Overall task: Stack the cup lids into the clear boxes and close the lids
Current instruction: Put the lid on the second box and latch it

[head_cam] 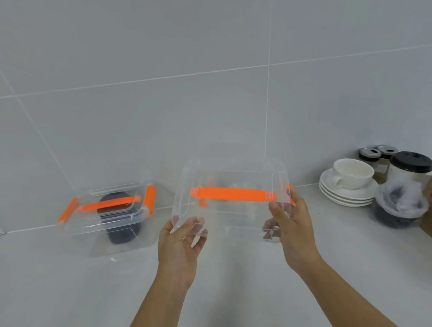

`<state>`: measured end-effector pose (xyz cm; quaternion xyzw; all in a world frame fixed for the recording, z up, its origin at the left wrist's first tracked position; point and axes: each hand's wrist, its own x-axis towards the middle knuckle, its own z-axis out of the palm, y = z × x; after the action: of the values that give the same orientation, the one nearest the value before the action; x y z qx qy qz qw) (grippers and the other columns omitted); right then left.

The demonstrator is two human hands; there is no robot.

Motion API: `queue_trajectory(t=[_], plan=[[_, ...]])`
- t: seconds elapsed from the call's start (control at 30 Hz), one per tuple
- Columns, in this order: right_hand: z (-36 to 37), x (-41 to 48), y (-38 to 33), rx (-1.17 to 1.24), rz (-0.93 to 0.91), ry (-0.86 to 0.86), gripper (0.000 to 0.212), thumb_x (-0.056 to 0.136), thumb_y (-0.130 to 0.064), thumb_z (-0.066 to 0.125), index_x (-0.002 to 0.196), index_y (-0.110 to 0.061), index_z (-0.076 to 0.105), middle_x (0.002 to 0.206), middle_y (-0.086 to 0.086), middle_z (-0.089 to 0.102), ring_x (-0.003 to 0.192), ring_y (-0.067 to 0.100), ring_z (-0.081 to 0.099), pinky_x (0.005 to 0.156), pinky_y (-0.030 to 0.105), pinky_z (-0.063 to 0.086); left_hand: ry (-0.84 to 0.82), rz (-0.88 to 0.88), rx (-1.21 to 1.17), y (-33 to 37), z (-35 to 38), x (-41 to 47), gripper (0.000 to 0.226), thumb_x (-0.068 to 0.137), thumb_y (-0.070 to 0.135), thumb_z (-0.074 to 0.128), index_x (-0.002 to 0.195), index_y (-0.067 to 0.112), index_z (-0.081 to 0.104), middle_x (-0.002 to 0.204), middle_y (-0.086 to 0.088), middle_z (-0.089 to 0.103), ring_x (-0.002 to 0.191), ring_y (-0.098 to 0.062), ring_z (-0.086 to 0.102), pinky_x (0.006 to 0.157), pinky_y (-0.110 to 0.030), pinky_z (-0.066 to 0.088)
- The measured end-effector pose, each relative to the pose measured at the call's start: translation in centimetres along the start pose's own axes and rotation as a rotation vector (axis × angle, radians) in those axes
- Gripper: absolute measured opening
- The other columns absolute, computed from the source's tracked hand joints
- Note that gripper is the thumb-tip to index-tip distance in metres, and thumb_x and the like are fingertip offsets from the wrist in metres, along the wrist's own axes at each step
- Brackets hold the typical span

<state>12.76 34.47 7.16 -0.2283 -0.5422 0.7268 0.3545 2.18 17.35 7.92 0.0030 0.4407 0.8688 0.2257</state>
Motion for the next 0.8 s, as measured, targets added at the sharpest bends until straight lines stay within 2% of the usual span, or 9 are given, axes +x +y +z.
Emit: queue_trajectory(t=[0.1,0.23,0.33,0.43,0.53,0.6,0.63,0.73,0.8], plan=[[-0.3,1.2,-0.7,0.003,-0.006,-0.012,0.056,0.089,-0.014,0.060,0.140,-0.018,0.035,0.101,0.012,0.049,0.044,0.014,0.056,0.038,0.026,0.045,-0.029,0.016,0.072,1.0,0.3,1.0,0.031,0.087,0.013,0.058,0.116,0.017,0.046,0.093,-0.011,0.063,0.075,-0.024,0.067,0.066,-0.037,0.052],[-0.1,3.0,-1.2,0.012,-0.029,0.023,0.052,0.089,-0.016,0.060,0.136,-0.015,0.038,0.093,0.012,0.052,0.041,0.013,0.056,0.035,0.024,0.043,-0.033,0.069,0.206,2.0,1.6,3.1,0.047,0.085,0.011,0.062,0.127,0.016,0.044,0.102,-0.013,0.062,0.061,-0.022,0.069,0.056,-0.033,0.055],[-0.1,4.7,-1.6,0.002,-0.043,0.079,0.048,0.089,-0.014,0.060,0.133,-0.014,0.040,0.084,0.009,0.055,0.041,0.012,0.056,0.034,0.024,0.042,-0.039,0.138,0.311,2.3,3.1,4.9,0.041,0.085,0.008,0.062,0.121,0.021,0.047,0.083,-0.003,0.072,0.057,-0.020,0.069,0.061,-0.035,0.054],[-0.3,6.9,-2.0,-0.061,-0.091,0.135,0.047,0.089,-0.014,0.060,0.133,-0.015,0.042,0.079,0.005,0.058,0.050,0.010,0.057,0.044,0.022,0.044,-0.035,0.222,0.413,2.2,4.4,6.9,0.037,0.086,0.007,0.061,0.120,0.015,0.050,0.087,0.001,0.068,0.072,-0.015,0.068,0.063,-0.025,0.050],[-0.7,9.1,-2.0,-0.135,-0.131,0.164,0.046,0.090,-0.017,0.058,0.133,-0.015,0.043,0.088,0.003,0.062,0.073,0.013,0.063,0.065,0.025,0.048,-0.038,0.270,0.491,2.0,5.8,8.6,0.030,0.088,0.008,0.058,0.116,0.017,0.054,0.093,0.010,0.063,0.073,0.006,0.061,0.055,-0.008,0.046],[-0.9,10.3,-1.7,-0.175,-0.116,0.181,0.046,0.090,-0.020,0.057,0.134,-0.013,0.044,0.107,0.005,0.061,0.096,0.020,0.061,0.086,0.037,0.049,-0.039,0.259,0.520,1.8,6.7,9.7,0.030,0.089,0.009,0.055,0.118,0.017,0.054,0.096,0.011,0.061,0.080,0.002,0.059,0.061,-0.013,0.046],[-0.9,10.7,-1.5,-0.201,-0.107,0.189,0.047,0.090,-0.022,0.056,0.135,-0.012,0.044,0.115,0.006,0.058,0.103,0.022,0.057,0.091,0.042,0.045,-0.040,0.250,0.538,1.7,7.1,10.3,0.033,0.090,0.009,0.053,0.122,0.016,0.054,0.101,0.009,0.061,0.087,-0.004,0.059,0.068,-0.018,0.046],[-1.0,11.5,-0.5,-0.266,-0.101,0.220,0.049,0.093,-0.029,0.050,0.139,-0.013,0.040,0.124,0.003,0.053,0.115,0.021,0.052,0.096,0.037,0.041,-0.026,0.189,0.573,0.7,7.7,11.6,0.042,0.091,0.008,0.047,0.132,0.017,0.047,0.128,-0.003,0.056,0.115,-0.022,0.055,0.098,-0.040,0.044],[-1.1,11.9,0.5,-0.312,-0.073,0.221,0.046,0.095,-0.032,0.045,0.137,-0.014,0.042,0.125,0.003,0.054,0.117,0.021,0.051,0.098,0.035,0.039,-0.003,0.151,0.578,-0.1,7.5,12.1,0.045,0.091,0.006,0.045,0.134,0.018,0.044,0.137,-0.006,0.051,0.123,-0.027,0.050,0.106,-0.049,0.038]])
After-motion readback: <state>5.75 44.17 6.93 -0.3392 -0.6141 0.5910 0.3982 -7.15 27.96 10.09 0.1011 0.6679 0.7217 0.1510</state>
